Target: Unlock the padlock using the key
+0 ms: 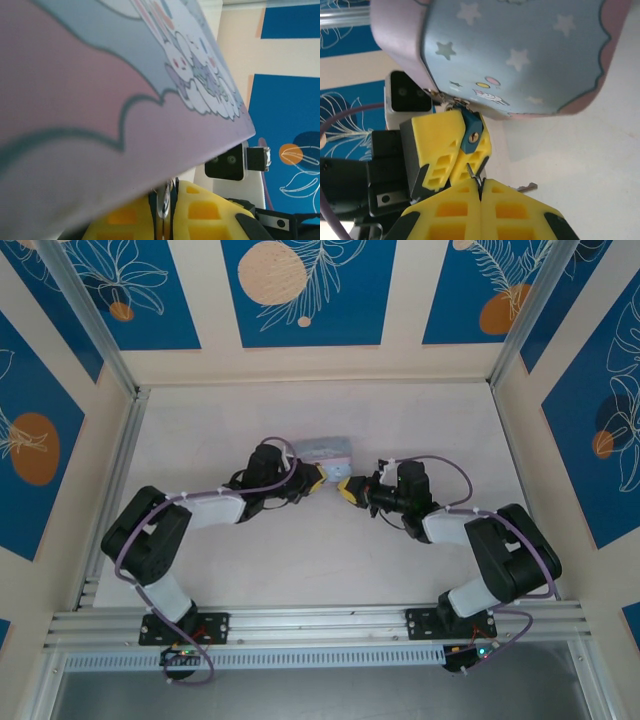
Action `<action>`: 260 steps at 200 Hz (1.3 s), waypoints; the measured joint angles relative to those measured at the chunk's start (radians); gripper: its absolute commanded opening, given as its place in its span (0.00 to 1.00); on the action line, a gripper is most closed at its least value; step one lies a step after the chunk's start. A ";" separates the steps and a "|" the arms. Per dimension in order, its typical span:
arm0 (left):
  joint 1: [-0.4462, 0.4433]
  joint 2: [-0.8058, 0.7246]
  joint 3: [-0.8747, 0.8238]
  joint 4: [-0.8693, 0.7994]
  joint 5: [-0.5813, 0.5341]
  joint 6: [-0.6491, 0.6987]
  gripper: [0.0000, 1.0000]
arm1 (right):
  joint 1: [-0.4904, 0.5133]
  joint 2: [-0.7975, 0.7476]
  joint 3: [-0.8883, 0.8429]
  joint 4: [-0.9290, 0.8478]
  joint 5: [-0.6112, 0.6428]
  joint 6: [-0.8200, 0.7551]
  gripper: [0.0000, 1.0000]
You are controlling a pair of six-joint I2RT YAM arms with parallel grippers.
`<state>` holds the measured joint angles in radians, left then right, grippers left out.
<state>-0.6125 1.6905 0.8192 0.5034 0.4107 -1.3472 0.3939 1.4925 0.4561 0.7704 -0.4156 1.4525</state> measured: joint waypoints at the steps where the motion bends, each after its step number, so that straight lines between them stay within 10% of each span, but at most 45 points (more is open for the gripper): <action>1: -0.001 0.000 -0.001 0.003 -0.001 -0.003 0.00 | 0.000 0.000 -0.001 0.002 0.002 0.000 0.00; 260: -0.034 0.015 -0.049 0.160 -0.125 -0.189 0.00 | 0.081 0.135 -0.050 0.300 0.206 0.224 0.00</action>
<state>-0.6464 1.7054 0.7704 0.6632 0.2859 -1.5364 0.4751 1.6272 0.4065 1.0702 -0.2092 1.6760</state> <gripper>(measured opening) 0.096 0.064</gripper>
